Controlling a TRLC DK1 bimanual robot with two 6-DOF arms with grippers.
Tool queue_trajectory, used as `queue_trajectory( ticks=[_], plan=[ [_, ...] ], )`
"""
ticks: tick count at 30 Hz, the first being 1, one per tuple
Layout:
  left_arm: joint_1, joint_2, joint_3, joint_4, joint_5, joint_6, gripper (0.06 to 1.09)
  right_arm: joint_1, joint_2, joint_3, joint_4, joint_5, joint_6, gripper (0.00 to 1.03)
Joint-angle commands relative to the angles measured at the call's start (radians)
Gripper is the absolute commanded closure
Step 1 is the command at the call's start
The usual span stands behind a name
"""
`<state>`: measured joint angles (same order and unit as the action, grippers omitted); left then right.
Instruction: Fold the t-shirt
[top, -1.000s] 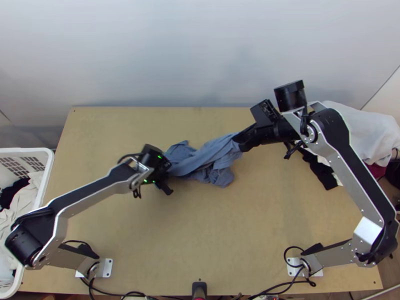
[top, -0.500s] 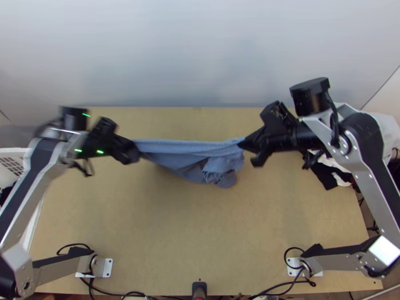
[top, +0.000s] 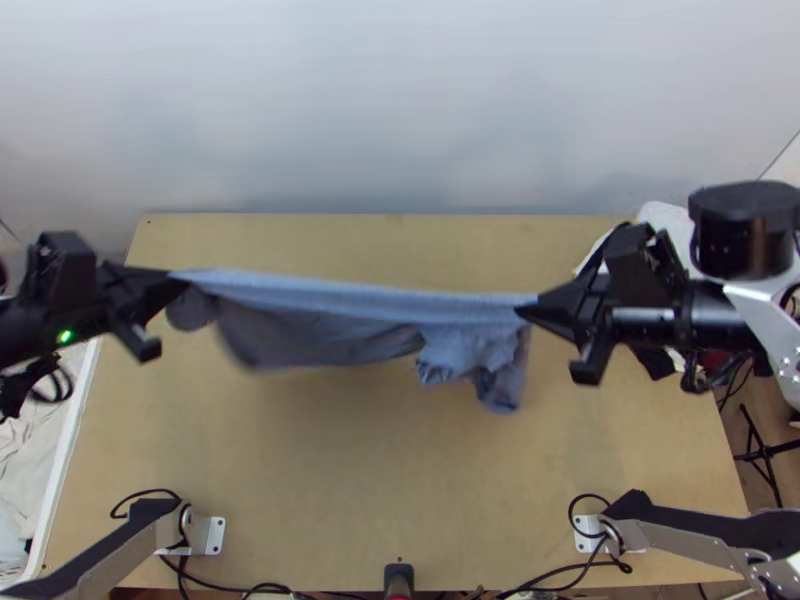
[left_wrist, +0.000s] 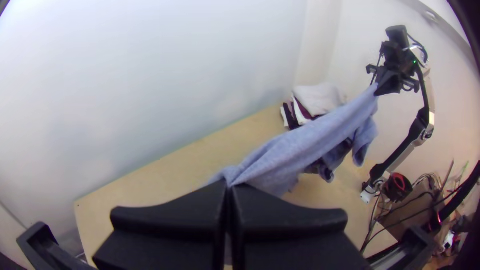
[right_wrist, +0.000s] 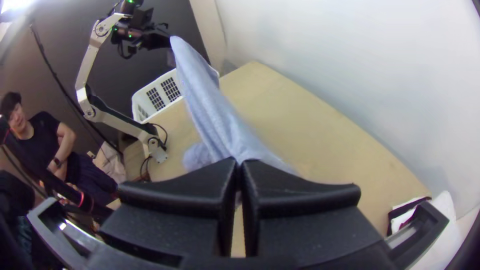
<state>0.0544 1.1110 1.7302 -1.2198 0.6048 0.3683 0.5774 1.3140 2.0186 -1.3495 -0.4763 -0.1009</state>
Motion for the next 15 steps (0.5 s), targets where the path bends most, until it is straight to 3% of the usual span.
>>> queue_trajectory(
  ticks=[1,5,8,15],
  plan=[
    [0.005,-0.083,-0.017,-0.069,0.041,0.008,1.05,-0.008,-0.111,-0.228,-0.030,-0.136,0.015,1.00],
    [-0.080,-0.043,-0.155,-0.006,0.046,0.011,1.05,0.002,-0.108,-0.457,0.009,-0.137,-0.010,1.00],
    [-0.080,0.033,-0.271,0.074,0.044,0.052,1.05,-0.051,-0.035,-0.563,0.130,-0.133,-0.016,1.00],
    [-0.060,0.314,-0.400,0.292,-0.043,0.075,1.05,-0.198,0.320,-0.549,0.374,-0.105,-0.016,1.00]
  ],
)
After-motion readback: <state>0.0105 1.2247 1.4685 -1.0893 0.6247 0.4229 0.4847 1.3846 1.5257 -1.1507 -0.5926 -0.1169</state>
